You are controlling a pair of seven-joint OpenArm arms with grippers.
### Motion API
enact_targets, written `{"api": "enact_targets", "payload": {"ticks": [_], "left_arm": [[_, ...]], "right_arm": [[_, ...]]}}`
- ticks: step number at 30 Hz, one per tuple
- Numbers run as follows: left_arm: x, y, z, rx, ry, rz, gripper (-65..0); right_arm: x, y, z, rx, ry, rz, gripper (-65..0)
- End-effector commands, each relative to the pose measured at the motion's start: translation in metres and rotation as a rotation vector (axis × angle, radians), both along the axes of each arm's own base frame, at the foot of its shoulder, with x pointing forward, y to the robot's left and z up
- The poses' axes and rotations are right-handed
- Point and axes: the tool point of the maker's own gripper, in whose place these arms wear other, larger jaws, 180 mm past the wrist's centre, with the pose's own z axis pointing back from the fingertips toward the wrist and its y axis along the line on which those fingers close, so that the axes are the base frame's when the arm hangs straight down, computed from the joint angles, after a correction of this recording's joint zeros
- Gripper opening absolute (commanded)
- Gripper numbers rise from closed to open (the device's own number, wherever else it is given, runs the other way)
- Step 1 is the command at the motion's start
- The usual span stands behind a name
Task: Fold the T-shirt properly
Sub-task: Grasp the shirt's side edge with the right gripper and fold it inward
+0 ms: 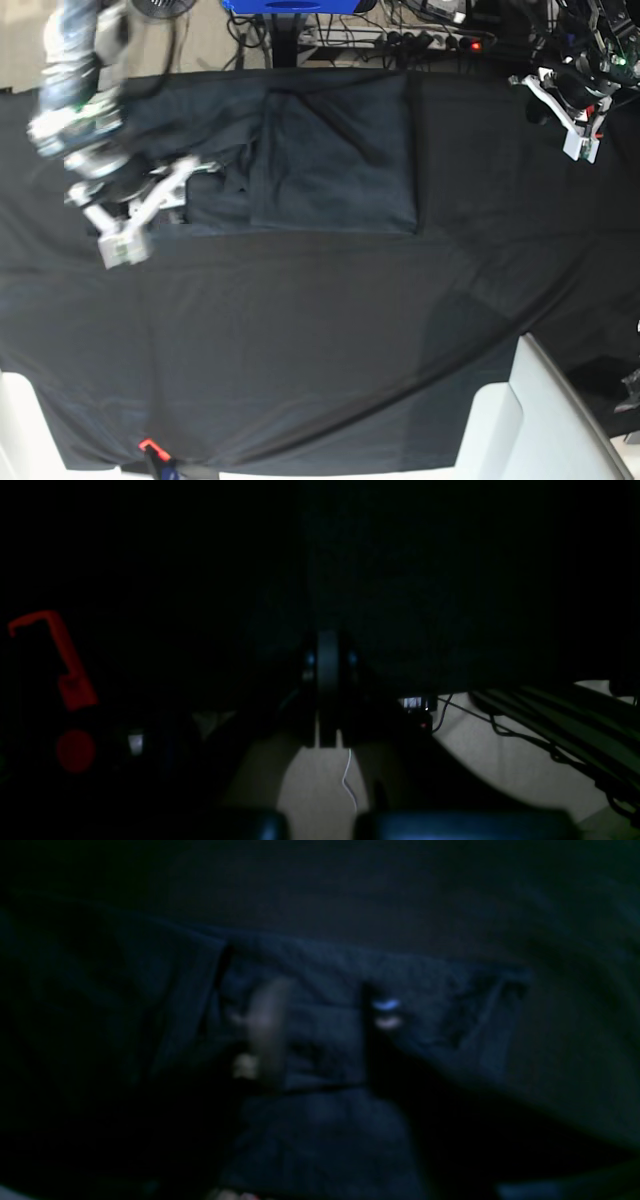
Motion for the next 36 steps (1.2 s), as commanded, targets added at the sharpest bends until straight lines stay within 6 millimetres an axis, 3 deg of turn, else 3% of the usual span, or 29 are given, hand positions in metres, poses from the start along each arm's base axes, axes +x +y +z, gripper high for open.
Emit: {"api": "enact_targets", "payload": {"ticks": [1,2,4,6,10,14,17,21,26,36], "left_arm": [[0.004,0.005,0.007,0.012,-0.025,-0.008,-65.0],[0.004,0.005,0.007,0.012,-0.025,-0.008,-65.0],[0.004,0.004,0.007,0.010,-0.025,-0.007,-65.0],[0.004,0.004,0.007,0.010,-0.025,-0.007,-65.0],[0.004,0.003,0.007,0.008,-0.025,-0.006,-65.0],[0.004,0.003,0.006,0.006,-0.025,-0.005,-65.0],[0.004,0.002,0.006,0.006,-0.025,-0.007,-65.0],[0.003,0.002,0.006,0.006,-0.023,-0.007,-65.0],[0.001,0.002,0.005,0.006,-0.019,-0.007,-65.0],[-0.005,0.002,-0.005,-0.017,0.009,0.012,-65.0]], "right_arm": [[0.011,-0.023,0.010,0.001,-0.029,-0.041,-16.2],[0.013,-0.043,0.010,0.017,-0.015,-0.054,-7.8],[0.015,-0.077,0.007,0.022,0.014,-0.034,0.0],[0.018,-0.110,-0.002,0.021,0.052,-0.008,0.0],[0.012,-0.175,-0.032,0.091,0.175,-0.157,0.0],[-0.004,-0.203,-0.065,0.184,0.297,-0.248,0.0],[-0.012,-0.203,-0.082,0.238,0.355,-0.271,0.0],[-0.017,-0.193,-0.089,0.255,0.379,-0.262,0.0],[-0.033,-0.160,-0.108,0.310,0.448,-0.232,0.0],[-0.043,-0.115,-0.107,0.304,0.478,-0.144,0.0]]}}
